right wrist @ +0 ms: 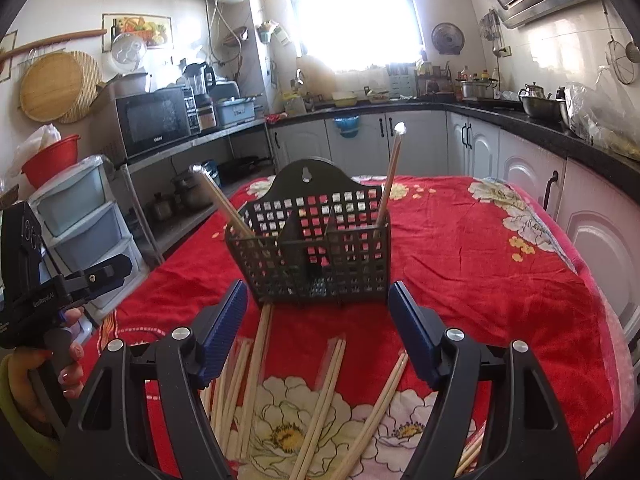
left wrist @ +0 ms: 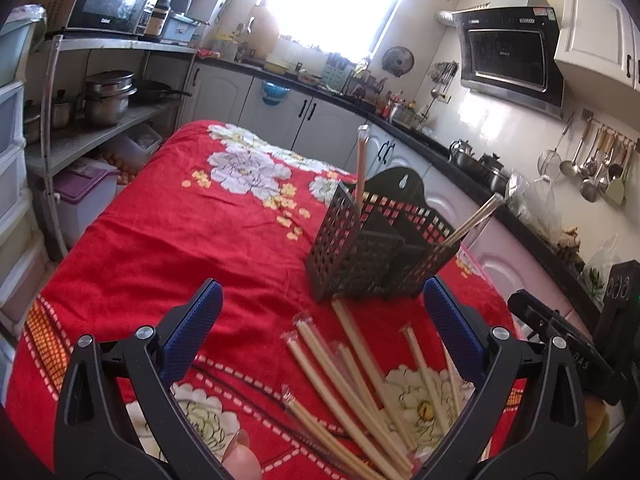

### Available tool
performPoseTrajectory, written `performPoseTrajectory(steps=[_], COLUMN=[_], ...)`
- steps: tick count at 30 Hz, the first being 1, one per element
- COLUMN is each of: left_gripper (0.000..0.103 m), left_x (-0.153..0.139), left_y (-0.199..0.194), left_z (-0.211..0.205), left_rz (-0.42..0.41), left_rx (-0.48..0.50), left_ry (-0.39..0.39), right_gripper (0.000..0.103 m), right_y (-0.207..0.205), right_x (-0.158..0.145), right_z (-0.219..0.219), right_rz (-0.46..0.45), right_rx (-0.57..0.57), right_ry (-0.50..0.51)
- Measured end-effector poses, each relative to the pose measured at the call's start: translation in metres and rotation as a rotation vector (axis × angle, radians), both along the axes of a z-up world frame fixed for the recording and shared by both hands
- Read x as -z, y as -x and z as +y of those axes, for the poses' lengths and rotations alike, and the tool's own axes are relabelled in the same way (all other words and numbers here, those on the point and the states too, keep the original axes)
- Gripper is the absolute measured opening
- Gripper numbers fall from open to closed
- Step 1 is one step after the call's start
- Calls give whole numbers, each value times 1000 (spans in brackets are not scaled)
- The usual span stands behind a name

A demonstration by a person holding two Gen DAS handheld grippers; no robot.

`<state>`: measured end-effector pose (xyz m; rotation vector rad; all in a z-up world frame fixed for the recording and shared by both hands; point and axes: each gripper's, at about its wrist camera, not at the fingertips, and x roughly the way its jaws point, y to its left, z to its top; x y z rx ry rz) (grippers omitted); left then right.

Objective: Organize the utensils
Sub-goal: 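Move both open tools back toward the chopsticks on the cloth, then close the left tool on a chopstick while the right tool grasps another chopstick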

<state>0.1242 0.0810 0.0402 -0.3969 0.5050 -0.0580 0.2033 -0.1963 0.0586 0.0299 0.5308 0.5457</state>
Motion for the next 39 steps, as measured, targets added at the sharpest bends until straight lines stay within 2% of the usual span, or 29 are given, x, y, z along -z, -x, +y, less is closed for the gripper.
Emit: performPoseTrajectory(steps=[8, 14, 19, 23, 26, 29, 31, 33, 39], left_gripper=[92, 92, 76, 70, 68, 62, 53, 46, 45], left_x=[19, 34, 46, 55, 66, 76, 87, 93, 95], left_y=[6, 11, 12, 12, 11, 10, 8, 6, -3], left_z=[2, 2, 2, -2, -3, -4, -5, -6, -8], left_rz=[69, 113, 155, 188, 232, 275, 318, 340, 361], left_rx=[4, 22, 28, 50, 82, 109, 135, 141, 140], left_ry=[-13, 10, 32, 42, 89, 138, 185, 200, 203], right_gripper=[70, 70, 70, 70, 70, 70, 67, 65, 61], right_y=[3, 3, 1, 0, -4, -10, -14, -18, -38], right_x=[14, 24, 33, 40, 44, 51, 55, 59, 73], right_z=[4, 8, 10, 14, 16, 17, 19, 21, 29], right_rz=[43, 82, 114, 141, 167, 205, 228, 250, 323], right_rx=[-17, -35, -39, -46, -51, -55, -64, -75, -97], right_ry=[40, 67, 77, 88, 101, 113, 123, 136, 158])
